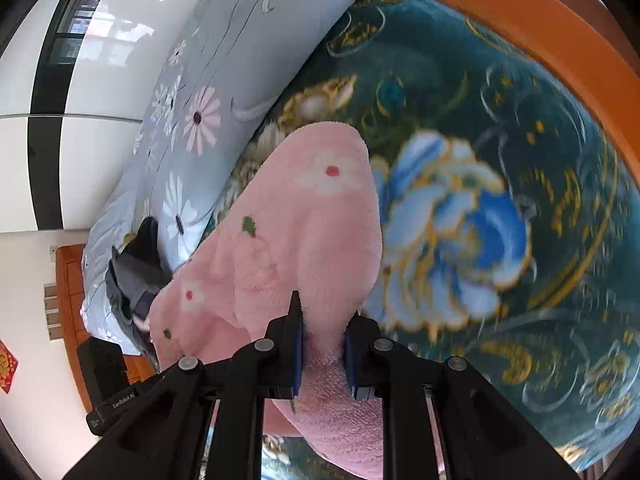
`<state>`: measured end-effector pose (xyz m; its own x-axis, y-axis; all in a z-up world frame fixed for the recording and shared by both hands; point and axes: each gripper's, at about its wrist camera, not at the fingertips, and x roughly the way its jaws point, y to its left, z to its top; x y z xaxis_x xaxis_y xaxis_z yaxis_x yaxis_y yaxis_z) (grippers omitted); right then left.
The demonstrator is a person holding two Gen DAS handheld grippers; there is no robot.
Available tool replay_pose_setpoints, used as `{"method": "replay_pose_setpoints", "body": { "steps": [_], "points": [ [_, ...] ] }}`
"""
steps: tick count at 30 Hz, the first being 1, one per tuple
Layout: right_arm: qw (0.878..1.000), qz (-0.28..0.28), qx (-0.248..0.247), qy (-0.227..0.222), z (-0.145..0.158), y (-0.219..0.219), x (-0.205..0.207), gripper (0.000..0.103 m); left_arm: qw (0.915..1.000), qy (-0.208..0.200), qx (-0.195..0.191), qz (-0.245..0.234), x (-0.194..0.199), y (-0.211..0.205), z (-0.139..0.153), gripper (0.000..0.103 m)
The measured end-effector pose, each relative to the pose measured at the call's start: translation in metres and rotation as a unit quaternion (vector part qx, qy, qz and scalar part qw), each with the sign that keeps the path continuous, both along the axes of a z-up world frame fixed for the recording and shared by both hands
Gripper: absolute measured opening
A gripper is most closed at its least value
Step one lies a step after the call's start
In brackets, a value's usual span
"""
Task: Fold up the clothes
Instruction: 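Lift the folded pants with both grippers and carry them toward the pillow, then lower the folded pants onto the blanket and open both grippers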
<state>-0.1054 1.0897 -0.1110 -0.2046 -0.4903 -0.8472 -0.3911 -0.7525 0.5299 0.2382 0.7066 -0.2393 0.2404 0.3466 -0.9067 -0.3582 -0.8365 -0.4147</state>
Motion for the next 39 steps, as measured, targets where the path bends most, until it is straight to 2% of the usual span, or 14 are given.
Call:
{"method": "replay_pose_setpoints", "body": {
  "steps": [4,6,9,12,16,18,21,24,26,29,31,33,35,39],
  "points": [
    [1.0,0.012,0.02,-0.012,-0.02,0.007,-0.018,0.017,0.9997,0.012,-0.023,-0.003,-0.022,0.024,-0.022,0.042],
    [0.999,0.014,0.025,-0.024,-0.033,0.009,-0.019,0.018,0.9987,0.019,-0.048,0.001,-0.031,0.026,-0.034,0.047],
    [0.998,0.016,0.038,-0.043,-0.049,0.013,-0.013,0.023,0.9974,0.017,-0.068,0.018,-0.039,0.017,-0.043,0.046],
    [0.997,0.023,0.071,-0.029,-0.042,0.018,-0.006,0.023,0.9964,0.043,-0.071,0.018,-0.038,0.005,-0.03,0.046],
    [0.99,0.052,0.131,0.027,-0.015,0.005,-0.009,0.023,0.9917,0.121,-0.031,-0.031,-0.012,0.012,0.006,0.049],
    [0.988,0.067,0.129,0.056,-0.007,-0.012,-0.015,0.023,0.989,0.126,-0.041,-0.067,0.003,0.022,-0.006,0.049],
    [0.988,0.103,0.098,0.067,-0.015,-0.041,-0.028,0.024,0.9825,0.13,-0.06,-0.12,0.026,0.036,-0.027,0.049],
    [0.982,0.145,0.111,0.044,-0.038,-0.06,-0.039,0.024,0.9753,0.129,-0.086,-0.157,0.043,0.043,-0.051,0.049],
    [0.981,0.141,0.126,0.032,-0.05,-0.055,-0.042,0.024,0.974,0.121,-0.111,-0.156,0.042,0.036,-0.069,0.049],
    [0.986,0.096,0.136,0.007,-0.062,-0.036,-0.046,0.024,0.9743,0.11,-0.14,-0.138,0.031,0.027,-0.082,0.049],
    [0.989,0.074,0.124,0.01,-0.059,-0.027,-0.043,0.024,0.9813,0.096,-0.125,-0.111,0.023,0.019,-0.081,0.049],
    [0.988,0.075,0.13,0.023,-0.049,-0.028,-0.032,0.024,0.9845,0.098,-0.112,-0.092,0.02,0.011,-0.073,0.049],
    [0.988,0.073,0.133,0.032,-0.04,-0.029,-0.014,0.024,0.9865,0.1,-0.099,-0.083,0.022,0.004,-0.067,0.049],
    [0.988,0.081,0.129,0.032,-0.034,-0.044,0.039,0.025,0.9852,0.116,-0.083,-0.094,0.039,-0.007,-0.06,0.059]
  ]
}}
